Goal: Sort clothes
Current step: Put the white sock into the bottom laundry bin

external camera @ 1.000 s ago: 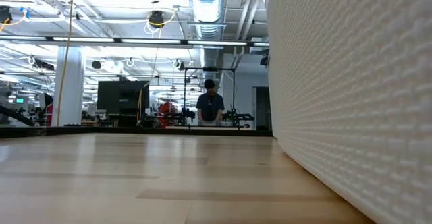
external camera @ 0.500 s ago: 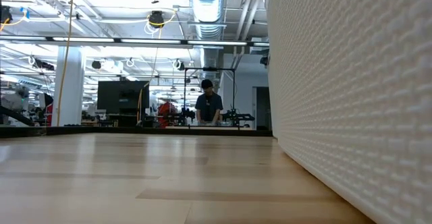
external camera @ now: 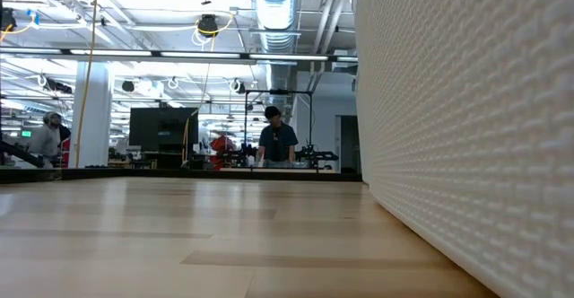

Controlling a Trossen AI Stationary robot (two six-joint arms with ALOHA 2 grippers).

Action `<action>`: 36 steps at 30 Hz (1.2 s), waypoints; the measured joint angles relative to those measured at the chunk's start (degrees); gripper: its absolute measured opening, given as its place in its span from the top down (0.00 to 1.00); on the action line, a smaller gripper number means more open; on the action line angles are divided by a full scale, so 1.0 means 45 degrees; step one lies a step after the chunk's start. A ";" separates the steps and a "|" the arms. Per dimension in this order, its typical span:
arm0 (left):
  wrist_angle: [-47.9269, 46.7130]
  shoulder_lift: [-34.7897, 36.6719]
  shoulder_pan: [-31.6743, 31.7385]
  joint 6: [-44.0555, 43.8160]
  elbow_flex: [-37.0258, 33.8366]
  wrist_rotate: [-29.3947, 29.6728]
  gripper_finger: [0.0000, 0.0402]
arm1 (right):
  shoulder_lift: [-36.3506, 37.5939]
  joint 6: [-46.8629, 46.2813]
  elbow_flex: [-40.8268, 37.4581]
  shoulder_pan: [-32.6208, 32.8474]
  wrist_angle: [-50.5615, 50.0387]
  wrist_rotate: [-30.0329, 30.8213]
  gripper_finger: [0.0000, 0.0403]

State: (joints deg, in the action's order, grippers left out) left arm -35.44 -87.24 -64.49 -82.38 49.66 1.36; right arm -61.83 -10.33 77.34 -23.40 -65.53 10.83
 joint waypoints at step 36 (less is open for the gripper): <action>0.0836 0.0000 0.0500 0.2399 -0.0653 0.1148 0.99 | 0.1247 0.1075 -0.0010 0.8578 0.4758 -0.0068 0.27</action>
State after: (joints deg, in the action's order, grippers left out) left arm -31.68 -87.24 -62.24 -71.59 46.72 6.52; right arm -56.22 -5.50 77.30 15.20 -44.12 10.52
